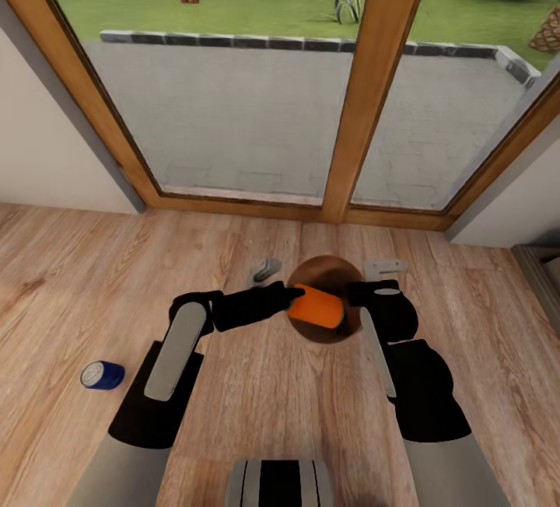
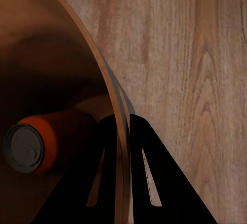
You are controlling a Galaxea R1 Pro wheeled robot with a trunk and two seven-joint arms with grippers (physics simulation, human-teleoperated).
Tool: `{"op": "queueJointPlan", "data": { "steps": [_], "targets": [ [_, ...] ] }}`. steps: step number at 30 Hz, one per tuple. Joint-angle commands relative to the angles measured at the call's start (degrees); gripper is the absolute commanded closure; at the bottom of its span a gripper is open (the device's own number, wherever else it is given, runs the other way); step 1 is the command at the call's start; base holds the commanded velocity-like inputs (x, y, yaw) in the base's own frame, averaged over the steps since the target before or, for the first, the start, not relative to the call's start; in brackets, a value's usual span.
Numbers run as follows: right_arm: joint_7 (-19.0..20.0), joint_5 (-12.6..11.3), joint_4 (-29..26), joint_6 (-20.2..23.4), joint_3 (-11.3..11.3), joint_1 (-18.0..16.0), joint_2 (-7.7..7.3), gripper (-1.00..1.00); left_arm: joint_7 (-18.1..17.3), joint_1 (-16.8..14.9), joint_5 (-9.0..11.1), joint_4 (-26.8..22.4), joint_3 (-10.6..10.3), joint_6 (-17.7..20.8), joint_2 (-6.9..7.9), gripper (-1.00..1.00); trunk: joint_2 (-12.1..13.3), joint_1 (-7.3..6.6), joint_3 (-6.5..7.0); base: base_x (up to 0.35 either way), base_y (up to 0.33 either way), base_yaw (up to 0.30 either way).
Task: Put the three can of soda from the living room inside the tash can in the kitchen.
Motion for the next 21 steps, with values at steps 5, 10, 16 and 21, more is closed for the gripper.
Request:
{"op": "queueJointPlan", "data": {
  "steps": [5, 10, 16, 21],
  "targets": [
    [0.22, 0.3, -0.03, 0.0, -0.01, -0.01, 0.0, 1.0, -0.2, 0.0, -0.4, -0.02, -0.11, -1.48, -0.61, 1.0, 0.0, -0.01, 0.0, 0.0, 0.0, 0.0],
    [0.22, 0.3, -0.03, 0.0, -0.01, -0.01, 0.0, 1.0, -0.21, -0.04, -0.4, -0.02, -0.16, -1.85, -0.85, 1.0, 0.0, -0.01, 0.0, 0.0, 0.0, 0.0],
    [0.22, 0.3, -0.03, 0.0, -0.01, -0.01, 0.0, 1.0, -0.21, -0.08, -0.41, 0.03, -0.2, -1.95, -0.85, 1.0, 0.0, -0.01, 0.0, 0.0, 0.0, 0.0],
    [0.22, 0.3, -0.03, 0.0, -0.01, -0.01, 0.0, 1.0, -0.17, -0.09, -0.41, 0.05, -0.22, -1.96, -0.85, 1.0, 0.0, -0.01, 0.0, 0.0, 0.0, 0.0]
  ]
}}
